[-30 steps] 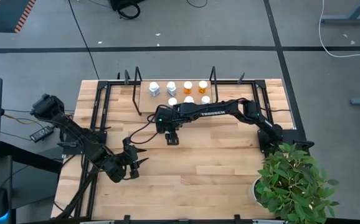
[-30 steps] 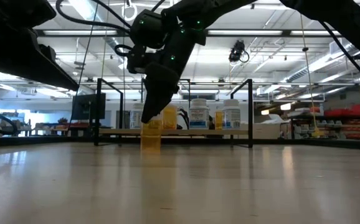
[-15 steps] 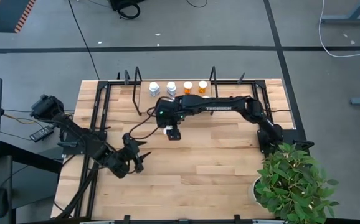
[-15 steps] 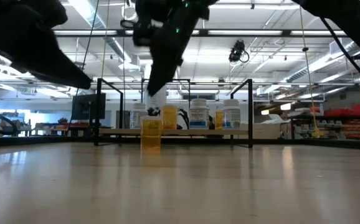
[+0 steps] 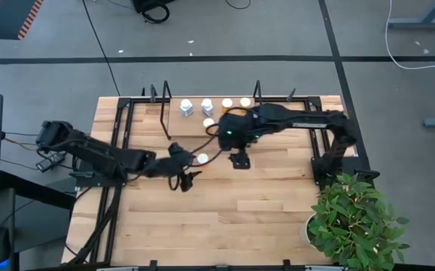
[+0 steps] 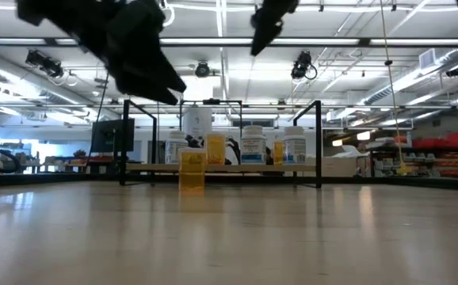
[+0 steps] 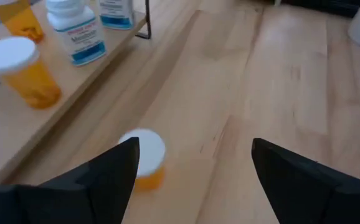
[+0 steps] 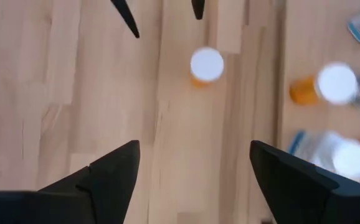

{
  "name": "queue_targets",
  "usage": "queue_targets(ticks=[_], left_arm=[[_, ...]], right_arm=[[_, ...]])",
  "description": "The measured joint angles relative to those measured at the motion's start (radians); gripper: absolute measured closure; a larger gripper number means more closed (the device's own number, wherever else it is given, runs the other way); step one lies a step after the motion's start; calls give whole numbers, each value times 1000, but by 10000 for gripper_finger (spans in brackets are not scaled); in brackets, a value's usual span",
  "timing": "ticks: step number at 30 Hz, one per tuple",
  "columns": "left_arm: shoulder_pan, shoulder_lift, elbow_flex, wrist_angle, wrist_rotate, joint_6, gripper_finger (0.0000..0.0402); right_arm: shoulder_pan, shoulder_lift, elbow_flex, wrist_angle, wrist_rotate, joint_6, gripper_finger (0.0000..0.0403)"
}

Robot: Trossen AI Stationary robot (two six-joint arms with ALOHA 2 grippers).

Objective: Pick and place medicine bottles onto shelf by color
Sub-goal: Put the orange pill bottle on the shelf

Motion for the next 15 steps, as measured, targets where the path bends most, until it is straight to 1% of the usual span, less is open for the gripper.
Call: queue_targets(ticks=[3, 7, 10, 13, 15], left_arm=[[83, 26, 77, -94, 89, 47, 83], [163, 98, 211, -310, 145, 73, 83], [191, 173, 320, -466, 173, 112, 83], [219, 253, 421, -543, 265, 150, 82], [239, 305, 473, -554, 343, 160, 80]], right_arm=[[36, -99, -129, 30, 50, 56, 93], [97, -238, -367, 111, 99, 124, 93], [139, -334, -536, 176, 126, 170, 93], [166, -415, -671, 229, 155, 225, 93], [177, -468, -742, 276, 187, 256, 93]])
